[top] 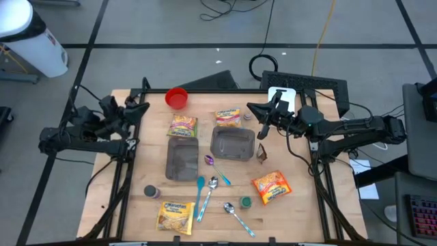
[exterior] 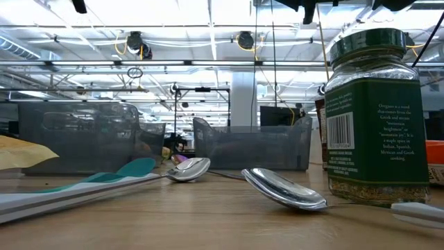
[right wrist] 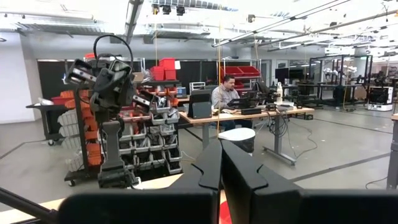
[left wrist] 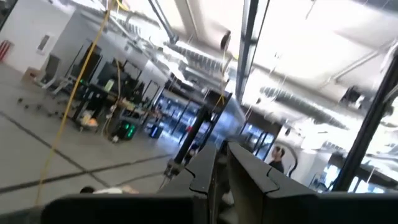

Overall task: Pick & Place Food Item
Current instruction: Put the top blue patterned spoon into the white bin

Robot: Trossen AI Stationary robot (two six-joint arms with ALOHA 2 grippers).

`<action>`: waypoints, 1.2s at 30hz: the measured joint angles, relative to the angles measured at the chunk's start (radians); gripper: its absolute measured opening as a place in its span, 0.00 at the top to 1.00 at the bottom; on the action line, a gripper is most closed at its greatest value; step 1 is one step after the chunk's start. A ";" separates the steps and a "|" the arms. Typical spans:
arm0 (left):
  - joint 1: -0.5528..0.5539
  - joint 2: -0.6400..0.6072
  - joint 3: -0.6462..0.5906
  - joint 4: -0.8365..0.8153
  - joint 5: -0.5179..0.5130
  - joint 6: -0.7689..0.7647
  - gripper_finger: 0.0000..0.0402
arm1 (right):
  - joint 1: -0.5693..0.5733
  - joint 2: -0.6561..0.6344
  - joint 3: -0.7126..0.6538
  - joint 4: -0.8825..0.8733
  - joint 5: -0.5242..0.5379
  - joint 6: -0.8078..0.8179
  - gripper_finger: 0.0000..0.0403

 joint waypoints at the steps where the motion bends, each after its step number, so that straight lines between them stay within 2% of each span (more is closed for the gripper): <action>1: 0.000 0.002 0.000 0.006 0.000 0.000 0.88 | 0.000 0.000 0.000 0.000 0.000 0.000 1.00; 6: 0.000 0.025 0.000 0.001 0.000 -0.008 0.87 | 0.000 0.000 0.000 -0.001 0.000 0.000 1.00; 9: 0.000 0.056 0.000 0.004 0.000 -0.032 0.84 | 0.000 0.000 0.000 0.000 0.000 0.007 1.00; 15: 0.000 0.120 0.000 0.002 -0.002 -0.077 0.67 | 0.000 0.000 0.000 0.000 0.000 0.016 1.00; 21: 0.000 0.160 0.000 0.003 -0.089 -0.077 0.51 | 0.000 0.000 0.000 0.000 0.000 0.111 0.97; 27: 0.000 0.178 0.000 0.003 -0.233 -0.073 0.44 | 0.000 0.000 -0.001 0.000 0.001 0.218 0.80; 32: 0.000 0.178 0.000 0.003 -0.337 -0.072 0.44 | 0.000 0.000 -0.001 0.007 0.001 0.291 0.59; 36: 0.000 0.178 0.000 0.003 -0.387 -0.085 0.44 | 0.000 0.000 -0.001 -0.010 0.000 0.292 0.49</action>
